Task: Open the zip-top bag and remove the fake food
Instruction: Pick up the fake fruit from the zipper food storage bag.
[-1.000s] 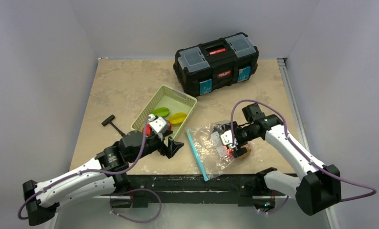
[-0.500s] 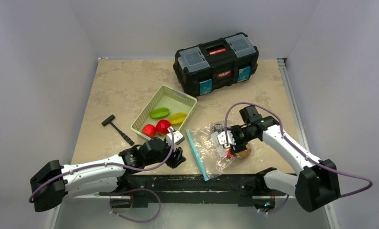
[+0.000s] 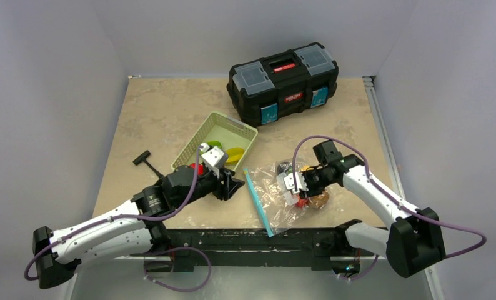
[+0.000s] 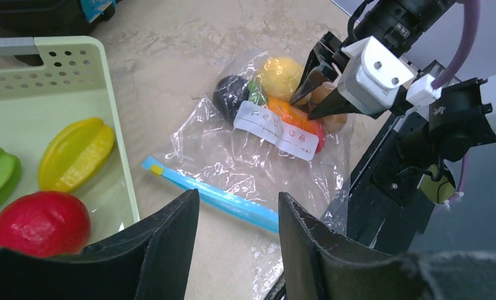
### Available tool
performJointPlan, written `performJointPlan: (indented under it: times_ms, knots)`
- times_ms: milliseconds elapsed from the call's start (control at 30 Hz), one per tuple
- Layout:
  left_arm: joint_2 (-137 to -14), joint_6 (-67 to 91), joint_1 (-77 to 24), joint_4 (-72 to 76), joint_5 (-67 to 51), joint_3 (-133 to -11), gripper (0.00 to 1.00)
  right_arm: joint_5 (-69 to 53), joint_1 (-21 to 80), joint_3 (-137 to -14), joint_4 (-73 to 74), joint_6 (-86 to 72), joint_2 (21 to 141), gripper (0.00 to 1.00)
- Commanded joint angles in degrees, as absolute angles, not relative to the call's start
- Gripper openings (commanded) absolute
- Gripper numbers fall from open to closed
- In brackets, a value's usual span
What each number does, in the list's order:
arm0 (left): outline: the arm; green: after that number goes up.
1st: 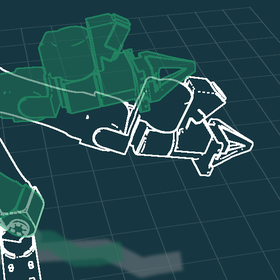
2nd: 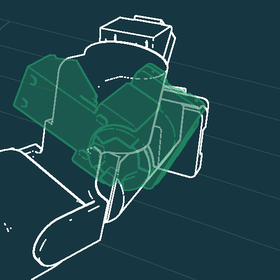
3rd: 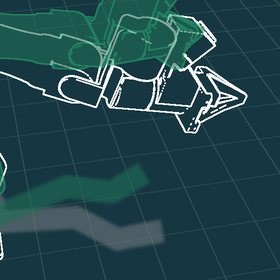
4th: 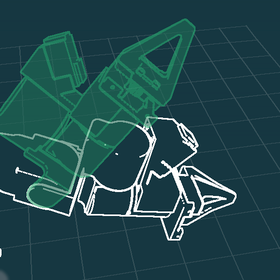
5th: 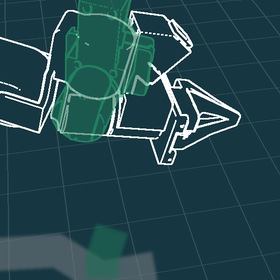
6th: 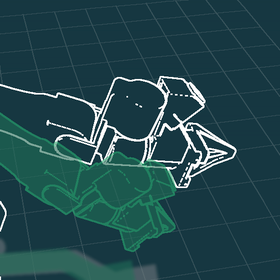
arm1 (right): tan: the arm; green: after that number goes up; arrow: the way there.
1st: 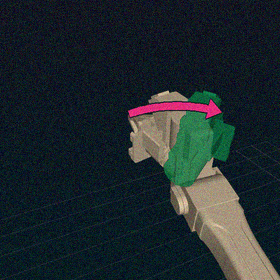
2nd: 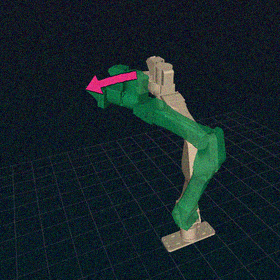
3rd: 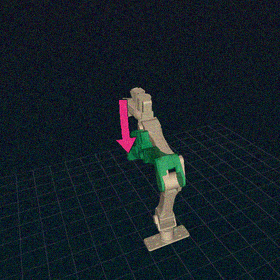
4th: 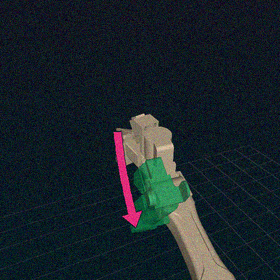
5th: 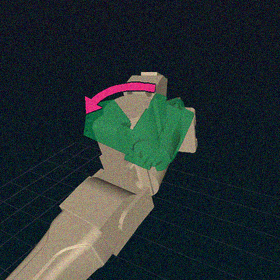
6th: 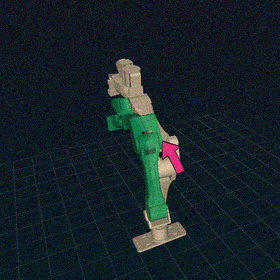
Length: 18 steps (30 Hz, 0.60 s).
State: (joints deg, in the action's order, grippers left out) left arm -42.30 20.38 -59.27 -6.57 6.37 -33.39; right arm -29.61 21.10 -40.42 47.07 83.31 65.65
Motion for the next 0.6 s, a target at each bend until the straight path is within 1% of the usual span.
performJointPlan:
  times_ms: [0,133,267,400,567]
  knots:
    - [-42.57,19.15,-59.06,-12.82,8.03,-37.81,0.48,-29.02,21.32,-39.45,45.4,81.58,65.46,0.37]
    - [-42.23,18.64,-58.97,-13.84,7.88,-37.88,0.45,-29.59,21.32,-39.2,44.82,80.83,65.89,0.36]
    - [-42.28,19.0,-58.89,-11.85,5.59,-35.07,0.4,-30.39,21.33,-39.36,44.39,80.16,66.45,0.35]
    - [-45.23,21.91,-58.89,-6.41,2.66,-30.26,0.32,-28.85,21.36,-39.22,43.81,79.64,68.77,0.32]
    - [-52.55,24.85,-58.89,4.18,0.3,-25.82,0.3,-27.75,21.3,-39.1,42.89,78.93,72.12,0.3]
